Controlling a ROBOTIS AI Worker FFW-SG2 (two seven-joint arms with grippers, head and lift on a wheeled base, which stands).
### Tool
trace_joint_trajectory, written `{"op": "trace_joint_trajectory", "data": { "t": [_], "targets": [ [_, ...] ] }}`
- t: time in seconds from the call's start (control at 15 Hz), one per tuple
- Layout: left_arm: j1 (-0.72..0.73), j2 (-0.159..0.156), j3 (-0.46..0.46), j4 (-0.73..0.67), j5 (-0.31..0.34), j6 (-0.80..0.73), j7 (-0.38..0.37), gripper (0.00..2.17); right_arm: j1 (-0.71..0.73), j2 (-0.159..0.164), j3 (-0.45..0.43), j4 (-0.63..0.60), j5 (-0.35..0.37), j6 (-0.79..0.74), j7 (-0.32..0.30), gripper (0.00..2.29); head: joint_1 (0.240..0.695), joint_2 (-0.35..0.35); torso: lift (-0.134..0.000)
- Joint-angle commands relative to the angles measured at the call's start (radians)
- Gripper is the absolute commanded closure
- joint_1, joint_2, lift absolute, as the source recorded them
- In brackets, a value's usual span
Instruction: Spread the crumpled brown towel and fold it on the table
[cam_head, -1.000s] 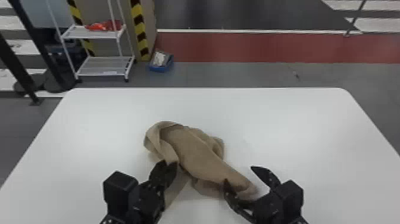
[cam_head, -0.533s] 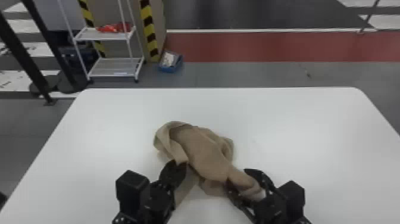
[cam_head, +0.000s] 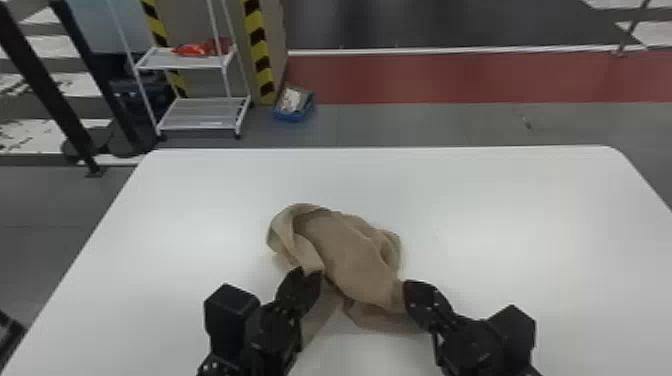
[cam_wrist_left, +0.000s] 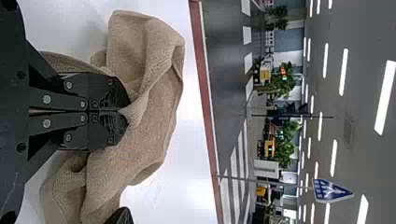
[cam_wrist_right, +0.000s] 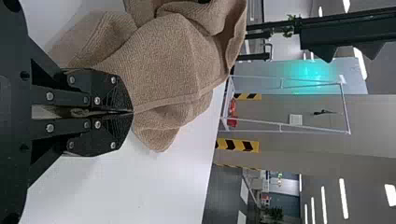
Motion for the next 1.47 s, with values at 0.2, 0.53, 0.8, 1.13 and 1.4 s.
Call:
{"op": "trace_joint_trajectory", "data": {
  "t": [0.2,0.53,0.8,1.13,1.4],
  "targets": [
    [0.003,0.003,0.004,-0.008,0.000,-0.003,0.000,1.28,0.059,-0.001,-0.113,-0.082,-0.091,-0.123,0.025,1.48,0.695,0.033,-0.124],
    [0.014,0.005,0.033,-0.023,-0.003,-0.006,-0.015,1.28,0.074,0.004,-0.314,-0.229,-0.173,-0.157,0.119,1.48,0.695,-0.035,-0.124],
    [0.021,0.003,0.088,-0.035,-0.003,-0.012,-0.026,1.28,0.052,0.018,-0.440,-0.298,-0.223,-0.104,0.125,1.48,0.695,-0.096,-0.124],
    [-0.015,-0.006,0.144,-0.063,-0.005,0.006,-0.029,1.28,0.005,0.024,-0.507,-0.313,-0.257,-0.068,0.126,1.48,0.695,-0.130,-0.124],
    [-0.091,-0.008,0.104,-0.052,-0.049,0.129,-0.149,0.44,0.011,0.030,-0.486,-0.247,-0.223,-0.098,0.140,1.48,0.695,-0.128,-0.124]
  ]
}}
